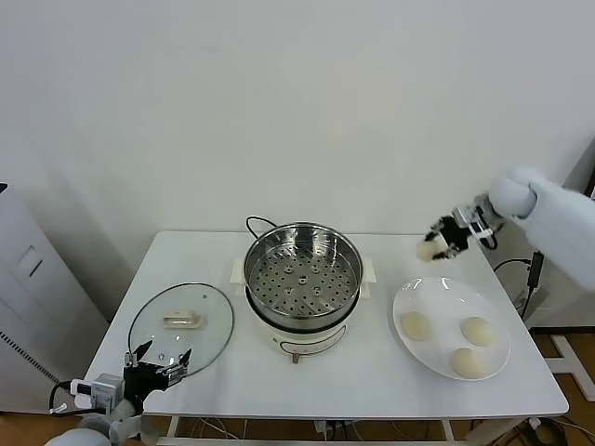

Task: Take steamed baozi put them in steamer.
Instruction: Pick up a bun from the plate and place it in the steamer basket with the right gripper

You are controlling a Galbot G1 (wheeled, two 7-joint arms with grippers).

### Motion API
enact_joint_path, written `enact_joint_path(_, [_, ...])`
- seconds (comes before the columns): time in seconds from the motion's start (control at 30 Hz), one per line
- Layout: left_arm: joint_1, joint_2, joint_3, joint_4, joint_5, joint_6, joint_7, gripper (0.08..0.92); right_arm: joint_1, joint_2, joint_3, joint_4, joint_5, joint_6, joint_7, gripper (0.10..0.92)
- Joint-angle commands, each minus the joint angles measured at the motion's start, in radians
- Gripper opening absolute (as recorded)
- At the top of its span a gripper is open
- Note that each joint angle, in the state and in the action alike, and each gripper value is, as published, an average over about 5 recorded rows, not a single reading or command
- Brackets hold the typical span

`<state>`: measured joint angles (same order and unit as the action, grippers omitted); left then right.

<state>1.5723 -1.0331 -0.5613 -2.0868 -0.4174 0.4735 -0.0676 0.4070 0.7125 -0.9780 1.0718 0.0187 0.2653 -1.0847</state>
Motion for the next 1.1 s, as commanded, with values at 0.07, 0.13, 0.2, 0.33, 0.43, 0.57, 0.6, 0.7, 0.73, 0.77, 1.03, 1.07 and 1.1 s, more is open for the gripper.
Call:
enact_joint_path(0.07, [0.007,0.011,0.002,-0.003,0.001,0.000,0.000,0.823,0.223,0.184,-0.132,0.008,0.078,0.274,-0.021,0.449])
enact_joint_path(0.13, [0.007,0.015,0.002,-0.003,0.002,0.001,0.000,0.823,0.214,0.244,-0.109,-0.042,0.056,0.376,-0.038,0.450])
enact_joint_path(0.2, [0.007,0.019,0.002,-0.003,0.003,0.002,0.000,0.823,0.195,0.317,-0.067,-0.102,0.026,0.488,-0.065,0.450])
enact_joint_path(0.33, [0.006,0.024,0.000,-0.003,0.003,0.002,-0.001,0.823,0.153,0.453,0.019,-0.206,-0.077,0.607,-0.095,0.450])
enact_joint_path(0.43, [0.009,0.027,-0.001,-0.002,0.003,0.001,-0.001,0.823,0.126,0.522,0.057,-0.244,-0.155,0.607,-0.093,0.450])
enact_joint_path(0.57, [0.011,0.028,-0.003,0.000,0.003,0.001,-0.002,0.823,0.092,0.578,0.076,-0.249,-0.224,0.607,-0.091,0.450])
enact_joint_path(0.6, [0.010,0.028,-0.002,0.001,0.003,0.001,-0.002,0.823,0.083,0.586,0.080,-0.248,-0.243,0.607,-0.090,0.450])
enact_joint_path(0.7, [0.009,0.027,-0.001,0.001,0.005,0.003,-0.003,0.823,0.052,0.605,0.096,-0.242,-0.308,0.607,-0.091,0.450])
enact_joint_path(0.73, [0.008,0.027,-0.001,0.000,0.006,0.004,-0.003,0.823,0.042,0.608,0.100,-0.237,-0.325,0.607,-0.091,0.450])
enact_joint_path(0.77, [0.008,0.027,-0.001,0.000,0.007,0.004,-0.003,0.823,0.030,0.609,0.103,-0.232,-0.342,0.607,-0.091,0.450])
enact_joint_path(1.03, [0.005,0.033,-0.001,0.010,0.008,0.003,-0.004,0.823,-0.067,0.609,0.154,-0.201,-0.487,0.607,-0.084,0.450])
enact_joint_path(1.07, [0.005,0.033,0.000,0.010,0.008,0.002,-0.004,0.823,-0.077,0.609,0.161,-0.200,-0.500,0.607,-0.081,0.450])
enact_joint_path(1.1, [0.005,0.034,0.000,0.010,0.008,0.002,-0.004,0.823,-0.085,0.609,0.166,-0.199,-0.512,0.607,-0.077,0.450])
